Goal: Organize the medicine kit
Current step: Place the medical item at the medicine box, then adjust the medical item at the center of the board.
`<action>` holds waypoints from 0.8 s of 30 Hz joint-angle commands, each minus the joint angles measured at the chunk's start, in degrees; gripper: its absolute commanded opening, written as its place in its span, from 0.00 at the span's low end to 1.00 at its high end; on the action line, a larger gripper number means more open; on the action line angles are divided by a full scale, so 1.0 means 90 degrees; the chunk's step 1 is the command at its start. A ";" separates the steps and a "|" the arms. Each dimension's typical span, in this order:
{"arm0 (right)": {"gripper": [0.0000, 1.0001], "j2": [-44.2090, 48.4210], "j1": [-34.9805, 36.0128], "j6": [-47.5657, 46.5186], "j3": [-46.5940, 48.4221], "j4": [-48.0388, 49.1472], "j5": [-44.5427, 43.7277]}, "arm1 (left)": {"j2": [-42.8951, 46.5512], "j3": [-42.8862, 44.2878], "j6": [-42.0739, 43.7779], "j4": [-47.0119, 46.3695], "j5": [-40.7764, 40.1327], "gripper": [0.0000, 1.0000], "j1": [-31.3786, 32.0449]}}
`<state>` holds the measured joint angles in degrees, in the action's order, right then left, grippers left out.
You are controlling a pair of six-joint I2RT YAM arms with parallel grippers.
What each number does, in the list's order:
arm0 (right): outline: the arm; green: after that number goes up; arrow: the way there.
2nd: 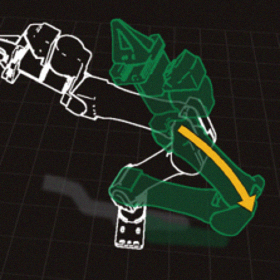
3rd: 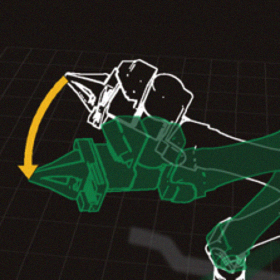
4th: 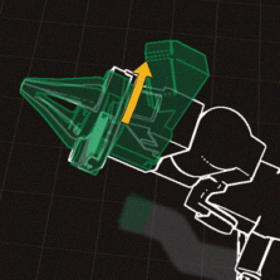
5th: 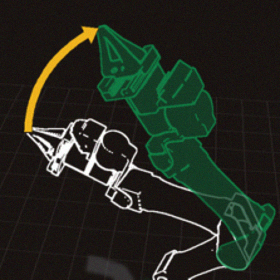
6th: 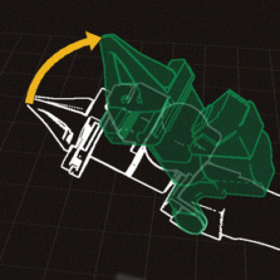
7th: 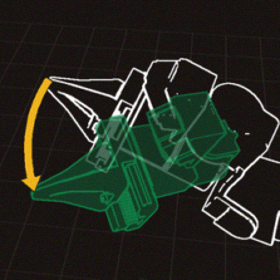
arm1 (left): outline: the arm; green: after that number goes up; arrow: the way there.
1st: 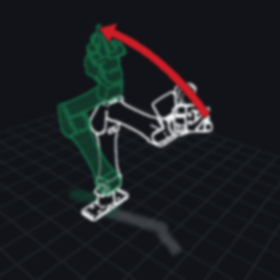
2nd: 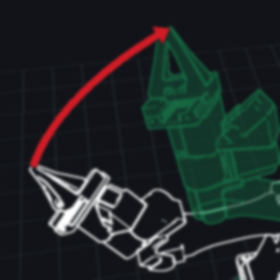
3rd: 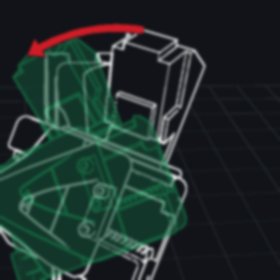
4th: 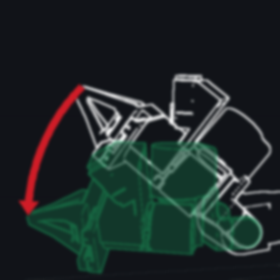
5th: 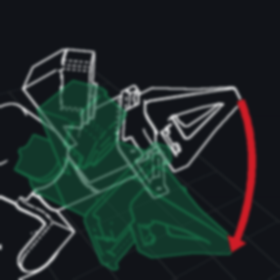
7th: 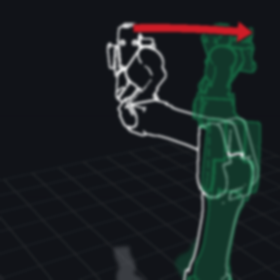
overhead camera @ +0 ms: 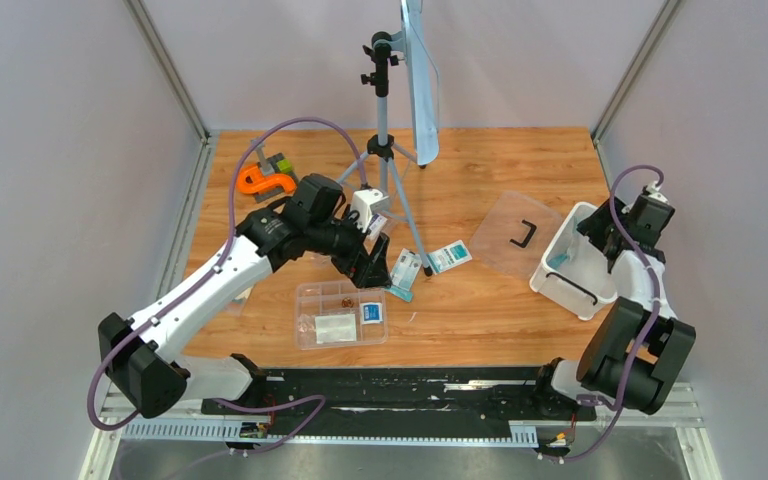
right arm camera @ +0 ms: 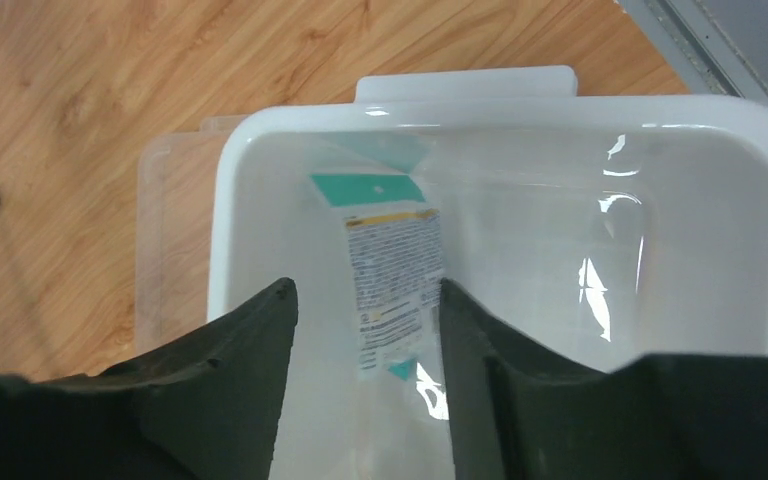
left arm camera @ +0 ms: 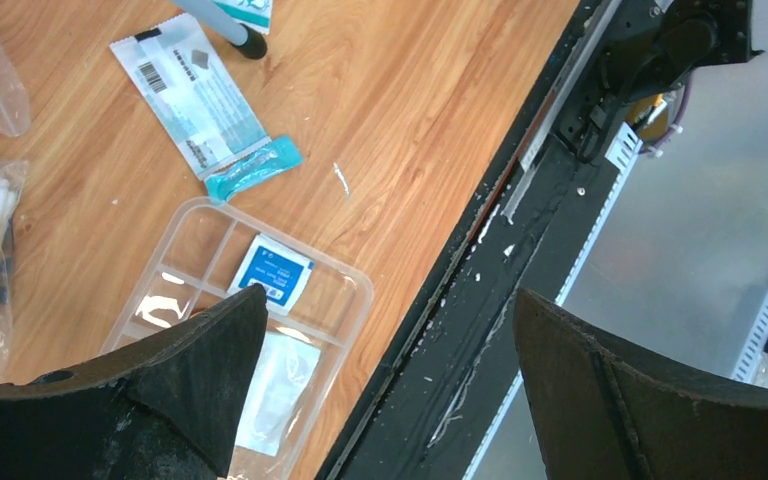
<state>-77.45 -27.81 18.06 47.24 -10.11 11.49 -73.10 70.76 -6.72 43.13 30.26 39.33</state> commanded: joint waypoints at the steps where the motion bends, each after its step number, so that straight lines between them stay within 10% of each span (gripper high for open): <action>1: 0.56 0.0617 -0.0029 0.0096 0.0402 0.0184 0.0094 | 0.0107 -0.0156 -0.0232 -0.0283 -0.0278 1.00 -0.0016; 7: 0.58 0.1863 0.0357 0.0097 0.0598 -0.0242 0.0424 | 0.0383 -0.0571 -0.0754 -0.0598 -0.0546 1.00 -0.0362; 13: 0.59 0.2387 0.2544 -0.0214 0.0538 -0.0826 -0.0064 | 0.0571 -0.1041 -0.1383 -0.0958 -0.0669 0.99 -0.1162; 24: 0.57 0.0415 0.5275 0.1400 -0.0222 -0.0510 -0.0789 | 0.0696 -0.1478 -0.2373 -0.1302 -0.1424 1.00 -0.1802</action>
<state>-67.70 18.06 22.74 45.21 -14.92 8.29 -68.82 58.41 -23.53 34.54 20.38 24.69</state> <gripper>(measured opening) 0.581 0.996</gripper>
